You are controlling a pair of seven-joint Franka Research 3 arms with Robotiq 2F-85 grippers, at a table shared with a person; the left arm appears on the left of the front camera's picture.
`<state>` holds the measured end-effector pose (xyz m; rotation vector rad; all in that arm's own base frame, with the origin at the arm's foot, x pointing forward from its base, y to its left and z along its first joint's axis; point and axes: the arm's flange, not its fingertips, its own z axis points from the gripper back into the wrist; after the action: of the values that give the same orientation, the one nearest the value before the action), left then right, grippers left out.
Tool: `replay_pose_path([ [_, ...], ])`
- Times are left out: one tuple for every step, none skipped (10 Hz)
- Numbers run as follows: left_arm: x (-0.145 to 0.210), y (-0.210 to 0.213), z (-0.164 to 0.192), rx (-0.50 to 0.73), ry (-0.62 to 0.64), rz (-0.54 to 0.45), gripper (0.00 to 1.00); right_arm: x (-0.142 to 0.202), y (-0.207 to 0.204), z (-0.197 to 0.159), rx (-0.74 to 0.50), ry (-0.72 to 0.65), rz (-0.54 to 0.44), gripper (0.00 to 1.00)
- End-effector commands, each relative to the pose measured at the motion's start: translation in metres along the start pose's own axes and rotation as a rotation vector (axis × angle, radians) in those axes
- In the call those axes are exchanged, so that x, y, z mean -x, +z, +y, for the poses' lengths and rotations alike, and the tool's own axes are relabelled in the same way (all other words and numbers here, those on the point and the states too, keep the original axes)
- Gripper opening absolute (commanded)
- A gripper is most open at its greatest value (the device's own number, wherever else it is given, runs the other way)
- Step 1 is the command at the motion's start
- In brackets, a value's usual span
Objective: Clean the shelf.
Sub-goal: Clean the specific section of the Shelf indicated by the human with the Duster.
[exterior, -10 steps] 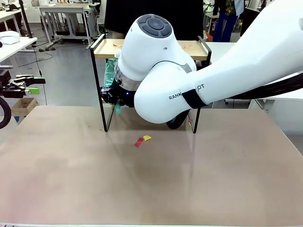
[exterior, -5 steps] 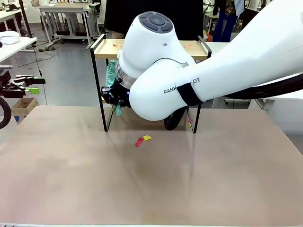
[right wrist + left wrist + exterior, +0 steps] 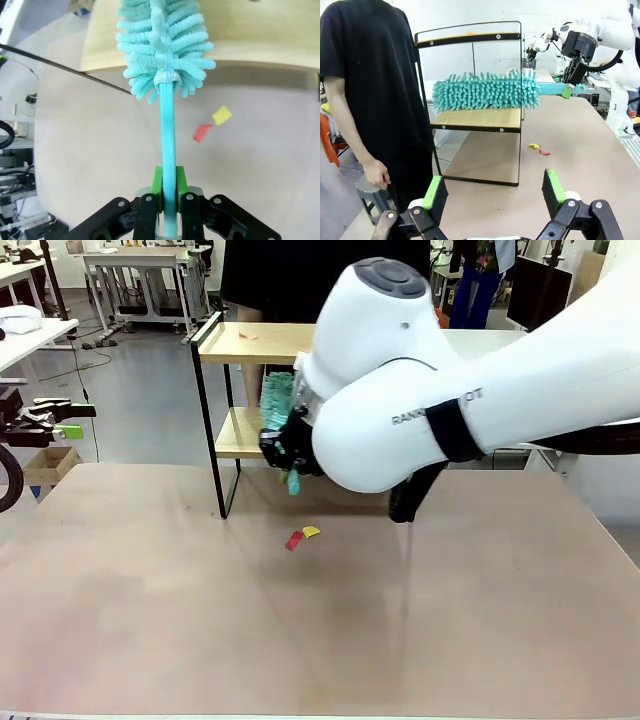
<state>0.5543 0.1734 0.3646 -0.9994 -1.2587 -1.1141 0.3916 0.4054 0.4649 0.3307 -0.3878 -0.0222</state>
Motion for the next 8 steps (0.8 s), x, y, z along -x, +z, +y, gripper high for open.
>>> replay_pose_path([
  [-0.002, -0.001, -0.001, -0.001, -0.004, 0.001, 1.0, 0.004, 0.028, -0.035, 0.031, -0.039, 0.012, 0.13],
  [-0.002, -0.001, -0.001, -0.001, -0.004, 0.001, 1.0, 0.005, 0.043, -0.053, 0.054, -0.061, 0.017, 0.13],
  [-0.002, -0.001, -0.001, -0.001, -0.004, 0.001, 1.0, 0.007, 0.056, -0.073, 0.098, -0.085, 0.048, 0.13],
  [-0.002, -0.001, -0.001, -0.001, -0.004, 0.001, 1.0, 0.008, 0.067, -0.09, 0.122, -0.107, 0.076, 0.13],
  [-0.002, -0.001, -0.001, -0.001, -0.004, 0.001, 1.0, 0.01, 0.079, -0.107, 0.171, -0.138, 0.095, 0.13],
  [-0.002, -0.001, -0.001, -0.001, -0.004, 0.001, 1.0, 0.013, 0.088, -0.12, 0.23, -0.159, 0.112, 0.13],
  [-0.002, -0.001, -0.001, -0.001, -0.004, 0.001, 1.0, 0.013, 0.093, -0.129, 0.289, -0.172, 0.121, 0.13],
  [-0.002, -0.001, -0.001, -0.001, -0.004, 0.001, 1.0, 0.016, 0.101, -0.135, 0.359, -0.184, 0.113, 0.13],
])
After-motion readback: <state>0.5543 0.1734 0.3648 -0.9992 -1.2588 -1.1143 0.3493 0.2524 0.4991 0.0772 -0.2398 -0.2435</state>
